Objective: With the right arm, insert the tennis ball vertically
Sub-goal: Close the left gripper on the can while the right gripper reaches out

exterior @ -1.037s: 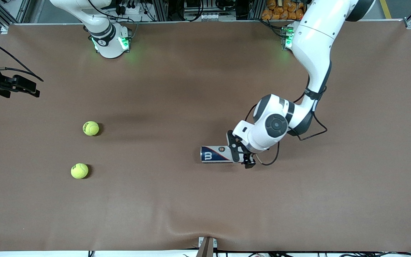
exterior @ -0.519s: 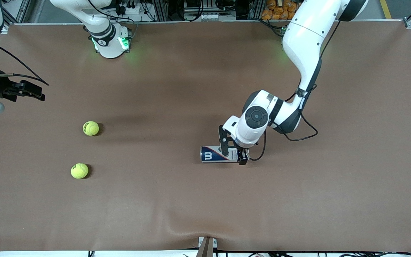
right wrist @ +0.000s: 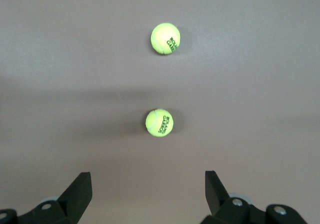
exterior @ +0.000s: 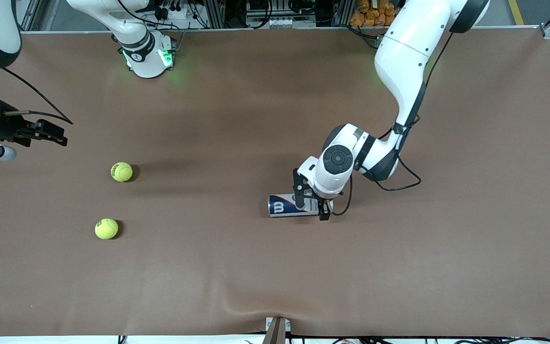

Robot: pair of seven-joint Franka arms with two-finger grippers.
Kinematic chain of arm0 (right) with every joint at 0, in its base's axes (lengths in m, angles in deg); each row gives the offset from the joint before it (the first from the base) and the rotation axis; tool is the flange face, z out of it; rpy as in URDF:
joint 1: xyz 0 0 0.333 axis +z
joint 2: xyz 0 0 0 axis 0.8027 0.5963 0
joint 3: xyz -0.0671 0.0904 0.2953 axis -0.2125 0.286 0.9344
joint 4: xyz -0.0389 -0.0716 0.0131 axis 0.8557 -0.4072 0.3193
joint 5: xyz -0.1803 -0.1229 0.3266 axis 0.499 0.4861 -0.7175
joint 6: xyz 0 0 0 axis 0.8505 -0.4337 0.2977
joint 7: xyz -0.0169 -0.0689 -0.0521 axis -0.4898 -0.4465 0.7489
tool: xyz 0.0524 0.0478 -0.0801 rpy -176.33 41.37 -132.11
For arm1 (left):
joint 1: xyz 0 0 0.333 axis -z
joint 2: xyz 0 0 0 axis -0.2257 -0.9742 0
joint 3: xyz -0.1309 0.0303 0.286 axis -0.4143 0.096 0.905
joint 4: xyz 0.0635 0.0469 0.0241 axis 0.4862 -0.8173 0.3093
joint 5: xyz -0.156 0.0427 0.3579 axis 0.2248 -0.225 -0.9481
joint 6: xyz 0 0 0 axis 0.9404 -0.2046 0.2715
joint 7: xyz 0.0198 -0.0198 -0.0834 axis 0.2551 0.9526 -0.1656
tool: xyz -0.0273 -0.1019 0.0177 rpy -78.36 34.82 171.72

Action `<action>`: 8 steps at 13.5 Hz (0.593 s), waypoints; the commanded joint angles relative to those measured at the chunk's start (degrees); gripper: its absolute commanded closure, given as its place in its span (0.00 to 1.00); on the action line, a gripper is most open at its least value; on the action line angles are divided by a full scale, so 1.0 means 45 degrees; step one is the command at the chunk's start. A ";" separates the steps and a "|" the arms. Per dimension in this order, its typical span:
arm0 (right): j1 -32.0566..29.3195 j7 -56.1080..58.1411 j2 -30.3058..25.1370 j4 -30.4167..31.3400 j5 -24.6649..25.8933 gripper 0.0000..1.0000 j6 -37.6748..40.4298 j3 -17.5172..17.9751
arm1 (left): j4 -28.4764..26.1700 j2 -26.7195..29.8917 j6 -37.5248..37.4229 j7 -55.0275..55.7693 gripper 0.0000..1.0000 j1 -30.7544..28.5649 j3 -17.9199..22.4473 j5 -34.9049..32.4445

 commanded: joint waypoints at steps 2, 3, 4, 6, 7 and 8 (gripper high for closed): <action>-0.0096 -0.0020 0.0632 0.0233 -0.0115 0.00 -0.0794 0.0004 | 0.0476 -0.0479 0.0322 0.0213 0.00 0.0147 0.0164 -0.0260; -0.0135 0.0000 0.0828 0.0233 -0.0115 0.00 -0.1008 0.0004 | 0.0457 -0.0460 0.0399 0.0213 0.00 0.0108 0.0145 -0.0260; -0.0155 0.0000 0.0985 0.0233 -0.0115 0.00 -0.1127 0.0004 | 0.0476 -0.0401 0.0400 0.0213 0.06 0.0108 0.0145 -0.0260; -0.0155 0.0000 0.1161 0.0233 -0.0115 0.00 -0.1303 0.0004 | 0.0476 -0.0303 0.0400 0.0154 0.24 0.0011 0.0145 -0.0240; -0.0155 0.0020 0.1259 0.0233 -0.0115 0.00 -0.1323 0.0004 | 0.0476 -0.0303 0.0420 0.0154 0.32 -0.0009 0.0125 -0.0221; -0.0193 0.0020 0.1356 0.0233 -0.0135 0.00 -0.1439 0.0004 | 0.0476 -0.0284 0.0420 0.0193 0.32 -0.0009 0.0125 -0.0163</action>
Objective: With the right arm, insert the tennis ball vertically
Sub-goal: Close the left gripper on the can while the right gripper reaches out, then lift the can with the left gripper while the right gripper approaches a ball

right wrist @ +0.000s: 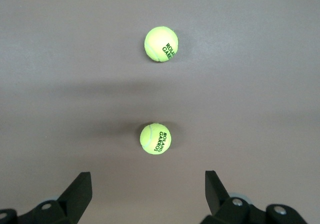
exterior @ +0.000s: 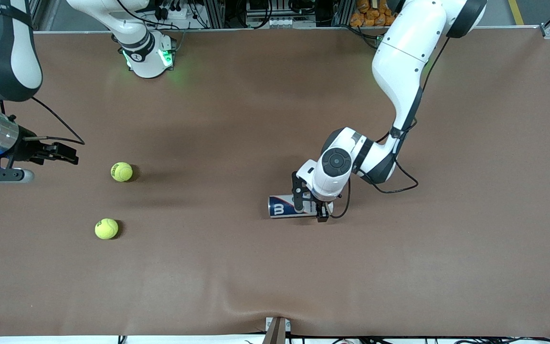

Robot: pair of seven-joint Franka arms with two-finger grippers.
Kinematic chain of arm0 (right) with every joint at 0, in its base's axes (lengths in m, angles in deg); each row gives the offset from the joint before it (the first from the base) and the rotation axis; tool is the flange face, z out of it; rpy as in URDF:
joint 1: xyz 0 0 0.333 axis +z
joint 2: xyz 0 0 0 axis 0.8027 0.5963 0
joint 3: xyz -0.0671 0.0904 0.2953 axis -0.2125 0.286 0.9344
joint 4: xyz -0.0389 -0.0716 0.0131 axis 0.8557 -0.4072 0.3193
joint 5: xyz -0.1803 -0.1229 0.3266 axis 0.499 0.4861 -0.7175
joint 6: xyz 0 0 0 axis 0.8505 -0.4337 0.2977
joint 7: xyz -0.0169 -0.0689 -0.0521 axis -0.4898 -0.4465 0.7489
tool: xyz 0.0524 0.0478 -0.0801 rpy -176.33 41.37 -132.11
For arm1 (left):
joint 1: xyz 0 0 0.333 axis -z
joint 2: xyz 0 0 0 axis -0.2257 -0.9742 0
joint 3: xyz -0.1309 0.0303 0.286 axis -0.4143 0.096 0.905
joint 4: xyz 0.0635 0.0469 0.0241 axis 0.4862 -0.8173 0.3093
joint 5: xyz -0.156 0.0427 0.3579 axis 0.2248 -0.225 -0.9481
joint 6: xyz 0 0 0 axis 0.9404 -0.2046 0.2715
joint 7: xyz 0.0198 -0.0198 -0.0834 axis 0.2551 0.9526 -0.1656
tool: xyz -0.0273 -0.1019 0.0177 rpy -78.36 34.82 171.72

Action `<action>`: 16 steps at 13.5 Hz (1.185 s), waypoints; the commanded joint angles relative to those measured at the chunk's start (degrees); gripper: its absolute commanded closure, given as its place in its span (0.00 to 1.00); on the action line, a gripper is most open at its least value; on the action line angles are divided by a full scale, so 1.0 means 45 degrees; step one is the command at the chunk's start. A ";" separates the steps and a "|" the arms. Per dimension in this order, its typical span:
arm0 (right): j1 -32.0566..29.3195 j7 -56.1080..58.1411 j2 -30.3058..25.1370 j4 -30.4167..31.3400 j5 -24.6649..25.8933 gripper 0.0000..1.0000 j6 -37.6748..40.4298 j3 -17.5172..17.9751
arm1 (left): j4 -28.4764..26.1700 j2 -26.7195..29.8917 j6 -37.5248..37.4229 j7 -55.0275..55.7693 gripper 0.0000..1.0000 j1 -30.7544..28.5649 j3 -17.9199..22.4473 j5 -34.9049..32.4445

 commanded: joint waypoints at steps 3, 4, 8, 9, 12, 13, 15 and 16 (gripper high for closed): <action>-0.0154 0.0000 0.0359 -0.0025 -0.0135 0.00 -0.0466 0.0040 | 0.0113 0.0109 0.0493 0.0193 0.32 -0.0276 0.0011 -0.0045; -0.0135 0.0000 0.0379 -0.0044 -0.0135 0.00 -0.0526 0.0040 | 0.0113 0.0129 0.0747 0.0154 0.31 -0.0374 -0.0067 0.0091; -0.0135 -0.0039 0.1099 -0.0122 -0.0135 0.00 -0.1441 0.0040 | 0.0133 0.0421 0.1702 0.0018 0.29 -0.0589 -0.0886 0.2801; -0.0154 -0.0078 0.1430 -0.0316 -0.0154 0.00 -0.1502 0.0040 | 0.0133 0.0480 0.2151 -0.0137 0.29 -0.0822 -0.1352 0.3194; -0.0174 -0.0079 0.2952 -0.1369 -0.0193 0.00 -0.1658 0.0040 | 0.0075 0.0384 0.3614 -0.0607 0.27 -0.2615 -0.3828 0.3822; -0.0174 -0.0078 0.3440 -0.1585 -0.0310 0.00 -0.2084 0.0040 | -0.0042 0.0248 0.4297 -0.0704 0.28 -0.3027 -0.4495 0.3862; -0.0077 -0.0040 0.4029 -0.1588 -0.0816 0.00 -0.2984 0.0060 | -0.0606 0.0188 0.5665 -0.0803 0.29 -0.3517 -0.5415 0.3901; -0.0018 -0.0039 0.4244 -0.1607 -0.0877 0.00 -0.3122 0.0079 | -0.0745 0.0149 0.6097 -0.0803 0.29 -0.3868 -0.6019 0.3901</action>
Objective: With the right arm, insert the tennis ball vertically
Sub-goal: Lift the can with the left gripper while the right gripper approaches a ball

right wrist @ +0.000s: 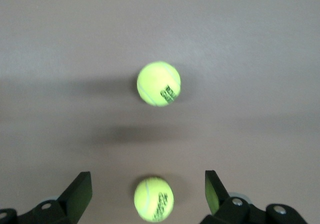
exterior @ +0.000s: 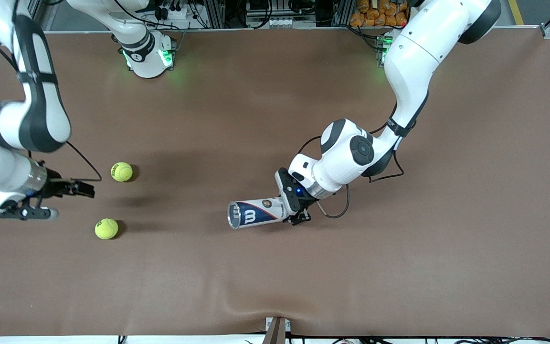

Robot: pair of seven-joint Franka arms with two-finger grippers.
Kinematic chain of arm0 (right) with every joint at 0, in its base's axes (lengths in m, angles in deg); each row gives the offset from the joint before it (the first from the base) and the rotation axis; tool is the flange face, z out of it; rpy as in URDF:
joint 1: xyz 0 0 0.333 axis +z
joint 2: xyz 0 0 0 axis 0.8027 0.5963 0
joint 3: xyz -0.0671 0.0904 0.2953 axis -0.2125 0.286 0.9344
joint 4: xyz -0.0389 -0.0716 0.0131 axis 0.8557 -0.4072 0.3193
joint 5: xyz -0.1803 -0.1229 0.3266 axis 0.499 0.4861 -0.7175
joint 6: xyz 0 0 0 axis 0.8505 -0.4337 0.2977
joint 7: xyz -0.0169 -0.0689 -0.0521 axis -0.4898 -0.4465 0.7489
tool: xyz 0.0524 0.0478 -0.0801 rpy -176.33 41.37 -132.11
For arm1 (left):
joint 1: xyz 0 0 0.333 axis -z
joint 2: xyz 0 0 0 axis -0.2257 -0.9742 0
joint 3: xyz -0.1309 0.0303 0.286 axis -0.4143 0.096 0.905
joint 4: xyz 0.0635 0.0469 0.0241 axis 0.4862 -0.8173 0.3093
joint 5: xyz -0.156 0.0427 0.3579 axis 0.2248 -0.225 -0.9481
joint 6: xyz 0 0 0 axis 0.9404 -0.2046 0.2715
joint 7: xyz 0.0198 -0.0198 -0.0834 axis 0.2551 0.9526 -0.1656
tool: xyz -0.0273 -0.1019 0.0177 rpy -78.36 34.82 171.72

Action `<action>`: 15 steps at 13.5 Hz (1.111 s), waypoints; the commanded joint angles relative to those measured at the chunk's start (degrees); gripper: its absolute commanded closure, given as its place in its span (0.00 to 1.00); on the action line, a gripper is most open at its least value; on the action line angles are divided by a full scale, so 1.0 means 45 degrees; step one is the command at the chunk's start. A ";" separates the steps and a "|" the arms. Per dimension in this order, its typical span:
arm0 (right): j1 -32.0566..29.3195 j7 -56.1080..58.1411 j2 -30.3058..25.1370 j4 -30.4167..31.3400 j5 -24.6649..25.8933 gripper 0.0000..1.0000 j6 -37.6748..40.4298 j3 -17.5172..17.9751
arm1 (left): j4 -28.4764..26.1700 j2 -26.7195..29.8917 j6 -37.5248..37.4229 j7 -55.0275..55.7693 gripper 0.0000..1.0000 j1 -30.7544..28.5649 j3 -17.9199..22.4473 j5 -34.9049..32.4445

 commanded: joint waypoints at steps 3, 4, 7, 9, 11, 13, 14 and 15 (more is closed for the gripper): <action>0.0012 -0.0026 0.1730 -0.0570 -0.0332 0.00 -0.1197 0.0077 | -0.0701 -0.0490 0.1485 -0.0689 0.29 -0.1745 -0.2356 0.0342; 0.0012 -0.0026 0.2121 -0.0570 -0.0332 0.00 -0.1684 0.0077 | -0.0798 -0.0471 0.1524 -0.1001 0.29 -0.1921 -0.2436 0.0361; 0.0012 -0.0045 0.3001 -0.0667 -0.0332 0.00 -0.2528 0.0077 | -0.0936 -0.0762 0.1564 -0.2035 0.30 -0.3148 -0.3564 0.0361; -0.0007 -0.0085 0.3684 -0.1289 -0.0332 0.00 -0.2781 0.0077 | -0.0955 -0.1269 0.1544 -0.2738 0.29 -0.4164 -0.4658 0.0380; -0.0008 -0.0085 0.4018 -0.1682 -0.0255 0.00 -0.2880 0.0077 | -0.1150 -0.2009 0.1544 -0.3403 0.29 -0.5198 -0.5751 0.0381; -0.0085 0.0032 0.4407 -0.2207 -0.0137 0.00 -0.2919 0.0077 | -0.1092 -0.3045 0.1544 -0.4222 0.29 -0.6040 -0.7041 0.0361; -0.0105 0.0052 0.4623 -0.2423 -0.0118 0.00 -0.2919 0.0058 | -0.1111 -0.3165 0.1544 -0.4400 0.29 -0.6198 -0.7181 0.0380; -0.0144 0.0033 0.4857 -0.2600 -0.0117 0.00 -0.3016 0.0058 | -0.1150 -0.3186 0.1544 -0.4421 0.29 -0.6297 -0.7279 0.0381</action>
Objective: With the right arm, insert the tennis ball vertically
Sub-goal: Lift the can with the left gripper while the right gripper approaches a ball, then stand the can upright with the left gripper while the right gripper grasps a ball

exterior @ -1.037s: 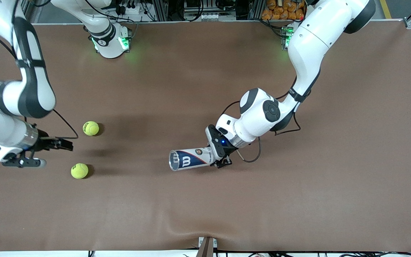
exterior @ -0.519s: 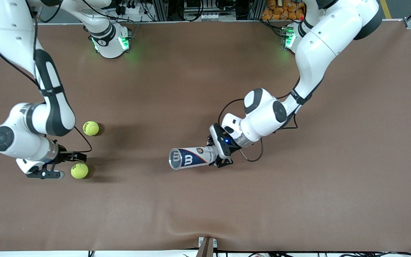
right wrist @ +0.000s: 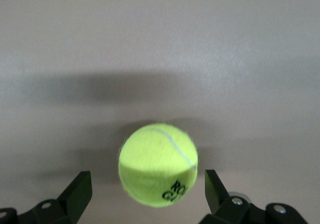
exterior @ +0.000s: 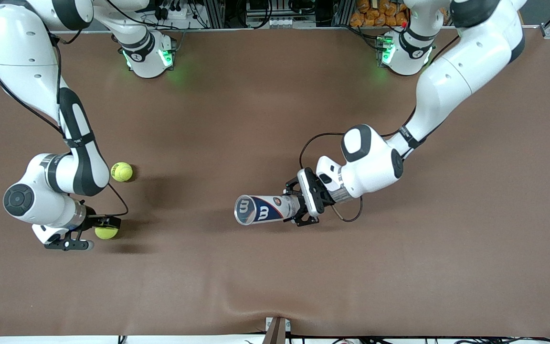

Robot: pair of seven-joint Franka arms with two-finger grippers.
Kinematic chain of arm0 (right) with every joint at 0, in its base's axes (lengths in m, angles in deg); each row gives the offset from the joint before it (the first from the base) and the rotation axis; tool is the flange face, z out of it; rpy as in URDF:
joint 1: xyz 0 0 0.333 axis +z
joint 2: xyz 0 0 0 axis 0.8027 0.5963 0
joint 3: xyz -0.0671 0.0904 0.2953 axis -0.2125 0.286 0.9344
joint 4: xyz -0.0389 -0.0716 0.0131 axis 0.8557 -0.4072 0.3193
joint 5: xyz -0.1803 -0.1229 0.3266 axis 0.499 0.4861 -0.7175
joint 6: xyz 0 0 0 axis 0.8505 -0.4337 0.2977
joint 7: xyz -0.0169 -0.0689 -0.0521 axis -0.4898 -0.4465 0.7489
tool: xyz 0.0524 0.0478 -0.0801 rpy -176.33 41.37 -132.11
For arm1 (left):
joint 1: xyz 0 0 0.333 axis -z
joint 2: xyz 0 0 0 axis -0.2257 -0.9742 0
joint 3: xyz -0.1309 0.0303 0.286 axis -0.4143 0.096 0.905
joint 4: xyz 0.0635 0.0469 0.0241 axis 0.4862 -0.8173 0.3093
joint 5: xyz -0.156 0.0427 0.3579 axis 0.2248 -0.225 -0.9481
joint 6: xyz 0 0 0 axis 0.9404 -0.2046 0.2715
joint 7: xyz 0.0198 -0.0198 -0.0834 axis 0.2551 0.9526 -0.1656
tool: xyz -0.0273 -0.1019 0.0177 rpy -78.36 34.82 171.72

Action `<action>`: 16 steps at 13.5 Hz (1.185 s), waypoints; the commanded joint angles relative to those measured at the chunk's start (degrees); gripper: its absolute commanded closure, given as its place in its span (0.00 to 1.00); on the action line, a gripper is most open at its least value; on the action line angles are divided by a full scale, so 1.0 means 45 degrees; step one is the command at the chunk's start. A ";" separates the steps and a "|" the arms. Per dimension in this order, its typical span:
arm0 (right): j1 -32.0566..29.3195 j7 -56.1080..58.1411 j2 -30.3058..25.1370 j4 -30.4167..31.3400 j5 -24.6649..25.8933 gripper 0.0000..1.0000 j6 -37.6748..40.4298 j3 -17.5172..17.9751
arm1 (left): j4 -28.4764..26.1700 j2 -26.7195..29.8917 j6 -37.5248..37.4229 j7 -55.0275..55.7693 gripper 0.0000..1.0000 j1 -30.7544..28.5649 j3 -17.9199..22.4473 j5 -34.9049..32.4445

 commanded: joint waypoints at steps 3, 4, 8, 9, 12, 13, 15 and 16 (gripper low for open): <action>-0.0179 0.0033 0.1044 -0.0859 0.0018 0.00 -0.0572 0.0044 | -0.0015 -0.1687 0.0263 -0.1701 0.29 -0.0810 -0.1562 0.0244; -0.0237 0.0033 0.1064 -0.0859 -0.0021 0.00 -0.0572 0.0063 | 0.0004 -0.2293 0.0263 -0.2170 0.29 -0.1006 -0.2011 0.0244; -0.0316 0.0033 0.1045 -0.0839 -0.0099 0.03 -0.0533 0.0063 | -0.0035 -0.3815 0.0282 -0.3361 0.29 -0.1222 -0.3008 0.0244; -0.0335 0.0033 0.1045 -0.0839 -0.0099 0.33 -0.0533 0.0063 | 0.0023 -0.4441 0.0282 -0.4004 0.29 -0.1222 -0.3341 0.0263; -0.0355 0.0033 0.1045 -0.0820 -0.0099 0.51 -0.0455 0.0063 | 0.0024 -0.5031 0.0263 -0.5081 0.28 -0.1203 -0.3481 0.0769; -0.0336 0.0033 0.1026 -0.0820 -0.0099 0.55 -0.0416 0.0063 | 0.0063 -0.5207 0.0263 -0.5646 0.28 -0.1087 -0.3539 0.1274; -0.0296 0.0053 0.0967 -0.0820 -0.0099 0.68 -0.0416 0.0063 | 0.0082 -0.5267 0.0243 -0.6993 0.28 -0.1008 -0.3559 0.2697; -0.0258 0.0053 0.0890 -0.0820 -0.0099 0.72 -0.0358 0.0063 | 0.0082 -0.5268 0.0205 -0.7656 0.28 -0.0911 -0.3559 0.3440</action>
